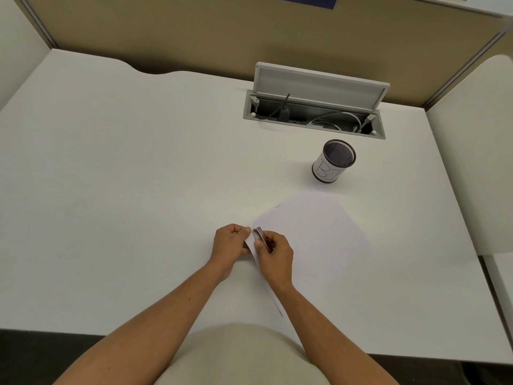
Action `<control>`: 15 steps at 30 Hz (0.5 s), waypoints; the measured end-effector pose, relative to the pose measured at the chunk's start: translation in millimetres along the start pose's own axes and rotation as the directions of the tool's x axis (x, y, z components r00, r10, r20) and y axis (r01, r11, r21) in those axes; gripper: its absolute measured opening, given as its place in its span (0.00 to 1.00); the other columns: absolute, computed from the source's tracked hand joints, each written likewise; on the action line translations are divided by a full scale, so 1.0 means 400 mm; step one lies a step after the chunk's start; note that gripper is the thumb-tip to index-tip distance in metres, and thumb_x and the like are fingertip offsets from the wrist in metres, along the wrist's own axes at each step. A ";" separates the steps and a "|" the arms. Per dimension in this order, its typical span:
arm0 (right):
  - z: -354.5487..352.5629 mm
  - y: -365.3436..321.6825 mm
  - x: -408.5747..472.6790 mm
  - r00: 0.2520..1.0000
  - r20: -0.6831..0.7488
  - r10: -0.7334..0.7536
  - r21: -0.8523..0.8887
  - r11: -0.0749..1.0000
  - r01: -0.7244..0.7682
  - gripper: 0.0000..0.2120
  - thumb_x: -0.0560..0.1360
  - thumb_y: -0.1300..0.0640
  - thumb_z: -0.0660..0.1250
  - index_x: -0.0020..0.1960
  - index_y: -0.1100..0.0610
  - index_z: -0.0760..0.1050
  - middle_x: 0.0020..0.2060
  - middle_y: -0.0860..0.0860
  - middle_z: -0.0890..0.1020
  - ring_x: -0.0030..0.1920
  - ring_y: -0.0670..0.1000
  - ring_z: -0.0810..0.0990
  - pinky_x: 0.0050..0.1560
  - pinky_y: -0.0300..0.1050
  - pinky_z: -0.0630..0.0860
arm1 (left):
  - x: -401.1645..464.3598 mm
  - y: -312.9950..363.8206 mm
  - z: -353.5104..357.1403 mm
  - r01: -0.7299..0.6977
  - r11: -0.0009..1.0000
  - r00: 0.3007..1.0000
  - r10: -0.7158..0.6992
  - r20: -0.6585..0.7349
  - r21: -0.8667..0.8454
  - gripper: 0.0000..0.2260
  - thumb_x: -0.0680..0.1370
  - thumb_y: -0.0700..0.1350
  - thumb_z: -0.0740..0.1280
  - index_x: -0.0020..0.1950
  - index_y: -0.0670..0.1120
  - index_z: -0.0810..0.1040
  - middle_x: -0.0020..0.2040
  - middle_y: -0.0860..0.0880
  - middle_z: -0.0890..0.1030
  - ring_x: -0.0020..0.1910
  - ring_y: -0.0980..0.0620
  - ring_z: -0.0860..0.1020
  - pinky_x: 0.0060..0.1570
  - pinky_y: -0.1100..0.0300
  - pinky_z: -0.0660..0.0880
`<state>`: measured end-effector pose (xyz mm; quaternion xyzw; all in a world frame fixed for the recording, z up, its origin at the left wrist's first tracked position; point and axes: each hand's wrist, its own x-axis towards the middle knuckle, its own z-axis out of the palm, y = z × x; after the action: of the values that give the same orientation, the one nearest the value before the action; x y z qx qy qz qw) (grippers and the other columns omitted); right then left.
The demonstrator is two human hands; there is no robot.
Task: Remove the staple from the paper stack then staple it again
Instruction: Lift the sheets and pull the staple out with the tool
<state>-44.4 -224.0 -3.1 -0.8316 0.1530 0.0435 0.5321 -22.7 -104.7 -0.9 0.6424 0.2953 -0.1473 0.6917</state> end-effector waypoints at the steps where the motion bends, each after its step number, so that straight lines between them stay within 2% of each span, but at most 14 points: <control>1: 0.001 0.000 0.000 1.000 0.000 0.006 0.000 1.000 -0.006 0.09 0.74 0.59 0.70 0.54 0.53 0.77 0.50 0.48 0.80 0.48 0.44 0.78 0.49 0.33 0.72 | -0.001 0.001 0.003 0.001 1.000 1.000 -0.001 -0.006 -0.005 0.07 0.78 0.43 0.68 0.45 0.39 0.81 0.42 0.41 0.85 0.40 0.46 0.85 0.42 0.53 0.83; 3: 0.001 0.001 -0.002 1.000 -0.005 0.011 -0.001 1.000 -0.011 0.09 0.74 0.58 0.69 0.54 0.54 0.76 0.50 0.48 0.80 0.48 0.44 0.77 0.47 0.30 0.70 | -0.002 0.002 0.007 0.002 1.000 1.000 -0.002 -0.015 -0.014 0.07 0.78 0.42 0.68 0.45 0.38 0.81 0.43 0.40 0.85 0.41 0.45 0.85 0.42 0.53 0.83; 6: -0.001 0.001 -0.001 1.000 -0.009 0.024 0.026 0.999 -0.024 0.09 0.75 0.58 0.69 0.55 0.55 0.76 0.49 0.48 0.80 0.48 0.45 0.78 0.47 0.32 0.71 | -0.005 0.002 0.013 0.001 1.000 1.000 -0.002 -0.024 -0.022 0.08 0.78 0.42 0.68 0.46 0.38 0.81 0.44 0.40 0.85 0.42 0.45 0.85 0.41 0.54 0.83; 10: -0.004 -0.009 0.006 0.999 0.007 0.054 0.119 0.991 -0.054 0.08 0.75 0.57 0.68 0.54 0.56 0.77 0.48 0.50 0.82 0.49 0.49 0.80 0.50 0.41 0.77 | -0.008 0.003 0.013 0.004 0.999 1.000 -0.005 -0.029 -0.040 0.10 0.78 0.42 0.68 0.47 0.34 0.79 0.46 0.37 0.83 0.45 0.40 0.84 0.47 0.46 0.83; 15: -0.015 -0.008 0.009 0.997 0.030 0.068 0.172 0.982 -0.072 0.06 0.75 0.58 0.68 0.51 0.56 0.79 0.45 0.51 0.83 0.46 0.50 0.81 0.50 0.46 0.79 | -0.011 0.007 0.014 -0.015 1.000 0.999 0.015 -0.037 -0.024 0.09 0.78 0.42 0.68 0.47 0.36 0.80 0.46 0.37 0.83 0.45 0.40 0.84 0.45 0.50 0.83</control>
<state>-40.6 -228.7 1.3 -0.7757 0.1792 0.0585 0.6023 -23.2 -110.7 4.1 0.6387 0.3050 -0.1266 0.6950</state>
